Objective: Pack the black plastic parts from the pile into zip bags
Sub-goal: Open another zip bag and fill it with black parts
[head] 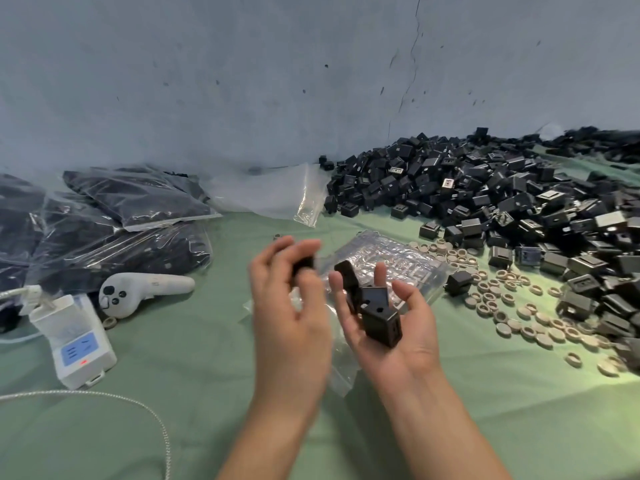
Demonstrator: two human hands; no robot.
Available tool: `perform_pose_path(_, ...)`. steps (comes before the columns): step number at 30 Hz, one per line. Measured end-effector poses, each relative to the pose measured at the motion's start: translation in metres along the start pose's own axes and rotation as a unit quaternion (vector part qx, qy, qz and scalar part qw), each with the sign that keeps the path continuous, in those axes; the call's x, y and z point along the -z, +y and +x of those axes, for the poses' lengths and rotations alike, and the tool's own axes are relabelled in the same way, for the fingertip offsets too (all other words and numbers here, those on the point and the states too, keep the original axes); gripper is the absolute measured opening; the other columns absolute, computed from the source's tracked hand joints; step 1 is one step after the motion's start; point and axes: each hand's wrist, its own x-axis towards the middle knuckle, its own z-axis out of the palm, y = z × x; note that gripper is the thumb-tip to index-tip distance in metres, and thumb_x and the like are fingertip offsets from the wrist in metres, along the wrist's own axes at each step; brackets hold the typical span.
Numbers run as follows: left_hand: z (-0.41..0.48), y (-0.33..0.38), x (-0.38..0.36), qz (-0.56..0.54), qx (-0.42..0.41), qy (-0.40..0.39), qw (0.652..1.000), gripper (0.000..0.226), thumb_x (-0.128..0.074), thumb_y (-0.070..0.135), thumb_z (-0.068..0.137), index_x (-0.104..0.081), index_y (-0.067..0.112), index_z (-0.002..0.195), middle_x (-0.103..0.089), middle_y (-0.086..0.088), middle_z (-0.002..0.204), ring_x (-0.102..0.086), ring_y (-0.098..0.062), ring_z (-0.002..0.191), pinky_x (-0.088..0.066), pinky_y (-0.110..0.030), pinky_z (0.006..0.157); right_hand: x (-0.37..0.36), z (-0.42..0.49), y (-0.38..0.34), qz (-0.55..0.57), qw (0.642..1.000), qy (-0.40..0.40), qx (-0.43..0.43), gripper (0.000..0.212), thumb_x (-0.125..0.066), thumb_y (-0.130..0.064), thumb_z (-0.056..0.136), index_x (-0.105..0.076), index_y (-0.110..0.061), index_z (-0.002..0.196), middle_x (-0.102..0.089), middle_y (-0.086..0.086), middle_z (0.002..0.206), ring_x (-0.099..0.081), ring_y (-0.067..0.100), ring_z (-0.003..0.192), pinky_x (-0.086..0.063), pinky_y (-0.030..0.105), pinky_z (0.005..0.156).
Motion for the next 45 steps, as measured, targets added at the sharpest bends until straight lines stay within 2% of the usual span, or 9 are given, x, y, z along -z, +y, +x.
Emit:
perform_pose_path(4,0.015,-0.037,0.047,-0.017,0.228,0.078,0.97,0.025,-0.057,0.014,0.098,-0.061,0.033,0.113,-0.067,0.003,0.114,-0.066,-0.008,0.097,-0.046,-0.023,0.087,-0.003,-0.003,-0.012,0.046,0.999,-0.017,-0.023,0.022,-0.058,-0.022,0.088,-0.072,-0.014,0.103,-0.063,0.033,0.12,-0.061,0.051,0.112,-0.055,0.063,0.086)
perform_pose_path(8,0.014,-0.056,0.066,-0.05,0.356,0.024,0.933,0.017,-0.06,0.006,0.095,-0.065,0.012,0.11,-0.071,0.0,0.098,-0.068,-0.009,0.085,-0.049,-0.026,0.084,-0.002,-0.002,-0.023,0.04,0.998,-0.032,-0.021,0.024,-0.059,-0.023,0.087,-0.073,-0.013,0.104,-0.062,0.025,0.124,-0.061,0.041,0.116,-0.053,0.066,0.087)
perform_pose_path(12,0.007,-0.064,0.064,0.13,0.294,-0.079,0.944,0.021,-0.067,0.011,0.09,-0.068,0.015,0.111,-0.073,0.007,0.093,-0.068,-0.004,0.087,-0.049,-0.017,0.082,-0.002,-0.001,-0.027,0.035,0.998,-0.042,-0.025,0.025,-0.057,-0.026,0.091,-0.072,-0.014,0.106,-0.062,0.026,0.123,-0.059,0.042,0.12,-0.05,0.066,0.091)
perform_pose_path(16,-0.005,-0.066,0.055,0.233,0.226,-0.193,0.926,0.04,-0.061,0.011,0.091,-0.058,0.023,0.129,-0.06,0.008,0.118,-0.061,-0.004,0.104,-0.04,-0.015,0.09,0.001,-0.001,-0.031,0.032,0.998,-0.044,-0.024,0.026,-0.057,-0.028,0.092,-0.071,-0.015,0.109,-0.063,0.026,0.121,-0.064,0.045,0.11,-0.05,0.066,0.093)
perform_pose_path(23,-0.011,-0.069,0.06,0.343,0.122,-0.181,0.914,0.022,-0.069,0.034,0.088,-0.047,0.035,0.091,-0.057,0.015,0.106,-0.049,-0.015,0.105,-0.04,-0.035,0.092,0.002,0.003,-0.04,0.039,0.998,-0.042,-0.009,0.026,-0.057,-0.026,0.092,-0.073,-0.014,0.107,-0.062,0.026,0.124,-0.065,0.041,0.11,-0.052,0.065,0.089)
perform_pose_path(29,-0.01,-0.063,0.068,0.38,0.058,-0.184,0.905,0.017,-0.068,0.034,0.089,-0.055,0.035,0.079,-0.052,0.018,0.092,-0.048,-0.011,0.091,-0.035,-0.031,0.083,0.001,0.008,-0.044,0.035,0.999,-0.038,-0.006,0.025,-0.058,-0.024,0.09,-0.075,-0.01,0.101,-0.06,0.024,0.126,-0.063,0.039,0.114,-0.051,0.065,0.092)
perform_pose_path(34,-0.011,-0.063,0.064,0.412,-0.001,-0.243,0.878,0.015,-0.054,0.037,0.097,-0.063,0.036,0.109,-0.052,0.022,0.116,-0.048,-0.009,0.105,-0.03,-0.027,0.087,0.0,0.011,-0.046,0.03,0.999,-0.036,0.003,0.025,-0.058,-0.023,0.089,-0.074,-0.009,0.103,-0.062,0.024,0.123,-0.065,0.039,0.112,-0.05,0.065,0.093)
perform_pose_path(39,-0.013,-0.069,0.056,0.486,0.013,-0.299,0.821,0.049,-0.034,0.05,0.101,-0.027,0.045,0.149,-0.028,0.012,0.151,-0.031,-0.014,0.134,-0.027,-0.03,0.103,0.0,0.011,-0.049,0.028,0.999,-0.03,0.012,0.026,-0.058,-0.023,0.09,-0.073,-0.011,0.108,-0.062,0.025,0.122,-0.065,0.041,0.11,-0.05,0.064,0.093)
perform_pose_path(45,-0.013,-0.066,0.051,0.49,-0.013,-0.28,0.825,0.053,-0.024,0.05,0.09,-0.066,0.03,0.116,-0.057,0.008,0.112,-0.054,-0.021,0.105,-0.04,-0.036,0.087,-0.002,0.012,-0.05,0.024,0.999,-0.029,0.018,0.025,-0.058,-0.021,0.09,-0.073,-0.009,0.105,-0.061,0.027,0.123,-0.066,0.04,0.109,-0.052,0.065,0.09)
